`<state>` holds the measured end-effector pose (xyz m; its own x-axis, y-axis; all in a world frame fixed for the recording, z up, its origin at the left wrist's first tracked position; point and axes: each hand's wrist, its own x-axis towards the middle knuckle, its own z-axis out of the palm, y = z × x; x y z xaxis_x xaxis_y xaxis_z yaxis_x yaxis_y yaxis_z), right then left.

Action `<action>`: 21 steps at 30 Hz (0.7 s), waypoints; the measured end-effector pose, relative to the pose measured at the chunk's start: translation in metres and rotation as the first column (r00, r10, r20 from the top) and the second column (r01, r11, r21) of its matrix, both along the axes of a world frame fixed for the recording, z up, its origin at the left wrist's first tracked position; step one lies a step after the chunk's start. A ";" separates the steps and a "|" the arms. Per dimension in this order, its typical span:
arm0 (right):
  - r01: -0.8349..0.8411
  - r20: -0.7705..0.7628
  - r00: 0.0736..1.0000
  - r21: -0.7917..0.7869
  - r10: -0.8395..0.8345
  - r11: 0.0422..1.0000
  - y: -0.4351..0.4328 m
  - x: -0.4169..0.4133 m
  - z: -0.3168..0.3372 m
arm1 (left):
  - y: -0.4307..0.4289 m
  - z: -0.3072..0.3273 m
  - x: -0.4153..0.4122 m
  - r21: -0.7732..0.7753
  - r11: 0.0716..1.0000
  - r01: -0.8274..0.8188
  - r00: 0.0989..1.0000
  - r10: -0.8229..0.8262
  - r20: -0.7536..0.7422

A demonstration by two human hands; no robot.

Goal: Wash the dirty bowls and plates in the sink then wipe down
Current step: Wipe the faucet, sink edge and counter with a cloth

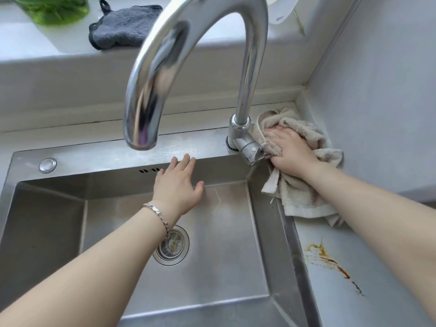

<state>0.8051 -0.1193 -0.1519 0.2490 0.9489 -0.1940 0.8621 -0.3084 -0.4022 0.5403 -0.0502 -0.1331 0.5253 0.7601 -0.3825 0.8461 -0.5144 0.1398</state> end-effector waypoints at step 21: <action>0.453 -0.195 0.881 0.077 -0.432 0.888 -0.226 -0.149 0.010 | -0.115 0.042 -0.112 -0.308 0.951 0.033 0.999 -0.033 0.004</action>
